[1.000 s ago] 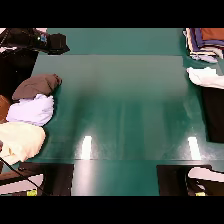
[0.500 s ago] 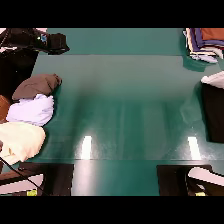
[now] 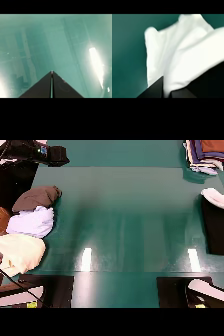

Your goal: Fold the shirts.

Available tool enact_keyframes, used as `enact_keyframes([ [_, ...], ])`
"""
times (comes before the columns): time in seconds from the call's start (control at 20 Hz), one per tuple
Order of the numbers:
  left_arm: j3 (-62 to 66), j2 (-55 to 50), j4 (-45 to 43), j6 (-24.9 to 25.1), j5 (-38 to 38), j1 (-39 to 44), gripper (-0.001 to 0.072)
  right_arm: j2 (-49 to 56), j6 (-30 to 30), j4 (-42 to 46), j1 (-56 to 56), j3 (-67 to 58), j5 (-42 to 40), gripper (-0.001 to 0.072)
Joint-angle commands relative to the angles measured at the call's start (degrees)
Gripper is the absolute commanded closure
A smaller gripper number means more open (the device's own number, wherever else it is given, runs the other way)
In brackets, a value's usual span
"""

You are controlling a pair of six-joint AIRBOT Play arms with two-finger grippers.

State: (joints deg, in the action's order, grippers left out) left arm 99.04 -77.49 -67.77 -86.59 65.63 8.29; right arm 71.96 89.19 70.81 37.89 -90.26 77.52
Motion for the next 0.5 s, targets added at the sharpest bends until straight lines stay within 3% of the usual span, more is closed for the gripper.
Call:
enact_keyframes([
  [0.0, 0.0, 0.0, 0.0, 1.4, 0.0, 0.0, 0.0684, -0.3, 2.4, 3.4, 3.5, 3.7, 9.0, 0.0696],
  [0.1, 0.0, 0.0, 0.0, 1.5, 0.0, 0.0, 0.0684, -0.3, 2.3, 4.1, 6.5, 7.0, 11.8, 0.0661],
  [0.2, 0.0, 0.0, 0.0, 1.5, 0.0, 0.0, 0.0683, -0.3, 2.2, 4.4, 9.4, 9.8, 13.2, 0.0204],
  [0.25, 0.0, 0.0, 0.0, 1.5, 0.0, 0.0, 0.0684, -0.3, 2.2, 4.3, 10.8, 10.7, 13.2, 0.0115],
  [0.45, 0.0, 0.0, 0.1, 1.5, 0.1, 0.0, 0.0684, -1.6, 1.6, 1.4, 10.7, 10.1, 11.8, 0.0119],
])
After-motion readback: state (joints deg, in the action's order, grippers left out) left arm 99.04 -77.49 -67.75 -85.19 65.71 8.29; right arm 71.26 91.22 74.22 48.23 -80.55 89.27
